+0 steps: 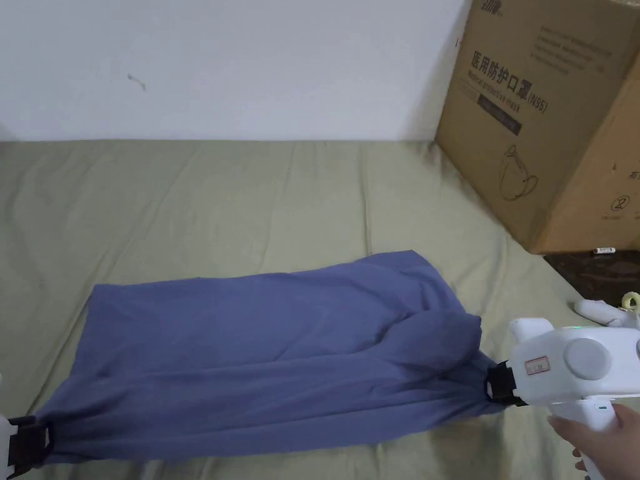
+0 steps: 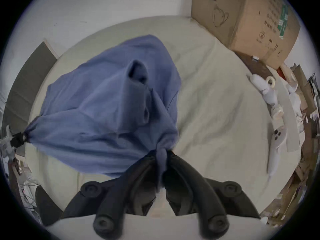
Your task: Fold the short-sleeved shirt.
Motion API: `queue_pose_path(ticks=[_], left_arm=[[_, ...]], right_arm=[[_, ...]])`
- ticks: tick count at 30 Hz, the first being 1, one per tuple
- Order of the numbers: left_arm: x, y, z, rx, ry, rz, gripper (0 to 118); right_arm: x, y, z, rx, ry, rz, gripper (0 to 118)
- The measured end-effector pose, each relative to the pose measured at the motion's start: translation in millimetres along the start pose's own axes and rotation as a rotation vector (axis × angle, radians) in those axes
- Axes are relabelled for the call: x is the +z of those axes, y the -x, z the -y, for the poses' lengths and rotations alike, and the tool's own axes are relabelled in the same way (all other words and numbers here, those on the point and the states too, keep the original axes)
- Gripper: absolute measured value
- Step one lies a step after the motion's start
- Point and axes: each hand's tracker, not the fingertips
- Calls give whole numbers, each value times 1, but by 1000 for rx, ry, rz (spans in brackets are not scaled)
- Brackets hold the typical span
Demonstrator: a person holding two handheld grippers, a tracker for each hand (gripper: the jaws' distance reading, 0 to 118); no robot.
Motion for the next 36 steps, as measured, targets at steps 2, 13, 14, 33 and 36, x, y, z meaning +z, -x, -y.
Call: queue_pose_path(ticks=[2, 13, 14, 33, 36], left_arm=[[11, 5, -2, 16, -20, 2, 3], [71, 31, 85, 21, 90, 48, 4], [71, 32, 96, 14, 102, 54, 4], [165, -32, 41, 35, -463, 190, 115], [174, -52, 25, -24, -521, 259, 30]], right_arm=[[26, -1, 9, -33, -39, -32, 7], [92, -22, 145, -186, 30, -91, 7], [88, -23, 156, -196, 34, -96, 7], [199, 54, 118, -134, -516, -121, 118], [215, 78, 107, -86, -657, -138, 94]])
